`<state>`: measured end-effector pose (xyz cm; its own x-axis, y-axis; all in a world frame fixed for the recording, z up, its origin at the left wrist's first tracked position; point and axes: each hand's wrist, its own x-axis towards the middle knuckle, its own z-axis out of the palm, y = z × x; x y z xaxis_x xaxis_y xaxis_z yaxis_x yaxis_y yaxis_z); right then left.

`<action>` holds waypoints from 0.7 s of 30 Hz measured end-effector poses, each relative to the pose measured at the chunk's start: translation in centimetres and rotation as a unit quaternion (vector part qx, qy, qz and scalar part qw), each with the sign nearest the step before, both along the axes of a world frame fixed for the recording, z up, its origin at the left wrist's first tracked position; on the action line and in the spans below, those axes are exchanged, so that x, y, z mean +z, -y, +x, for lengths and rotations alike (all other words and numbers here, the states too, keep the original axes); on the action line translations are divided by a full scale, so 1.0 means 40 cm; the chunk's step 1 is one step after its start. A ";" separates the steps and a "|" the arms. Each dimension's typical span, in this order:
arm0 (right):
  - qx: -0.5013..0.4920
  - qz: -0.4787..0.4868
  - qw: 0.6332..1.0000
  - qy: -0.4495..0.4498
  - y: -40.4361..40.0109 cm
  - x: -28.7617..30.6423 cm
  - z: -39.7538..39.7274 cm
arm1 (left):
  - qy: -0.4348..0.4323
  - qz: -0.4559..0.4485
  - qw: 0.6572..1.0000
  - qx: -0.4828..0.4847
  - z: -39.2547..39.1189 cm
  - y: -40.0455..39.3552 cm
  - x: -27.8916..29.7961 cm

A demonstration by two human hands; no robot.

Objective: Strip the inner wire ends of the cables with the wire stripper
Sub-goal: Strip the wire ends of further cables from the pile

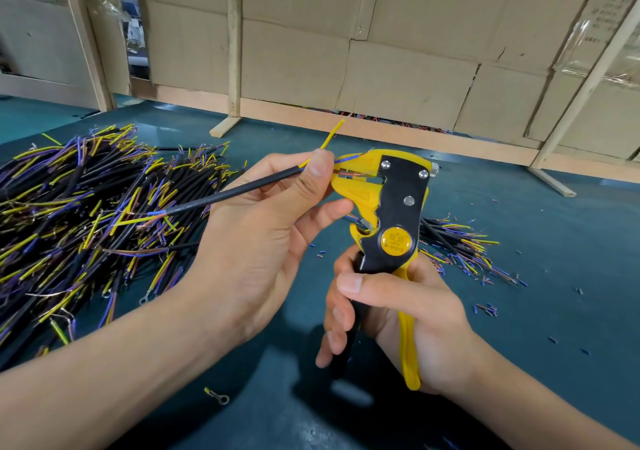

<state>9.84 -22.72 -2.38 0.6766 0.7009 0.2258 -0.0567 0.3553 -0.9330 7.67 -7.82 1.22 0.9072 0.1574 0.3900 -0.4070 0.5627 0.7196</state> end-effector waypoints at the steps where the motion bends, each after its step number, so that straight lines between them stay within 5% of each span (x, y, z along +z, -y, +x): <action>1: -0.002 -0.001 1.000 0.001 0.000 -0.001 0.001 | 0.000 0.000 1.000 -0.001 0.000 0.001 0.001; 21: 0.009 -0.008 1.000 0.011 0.001 0.000 0.002 | -0.030 0.002 0.997 0.068 0.009 0.004 -0.003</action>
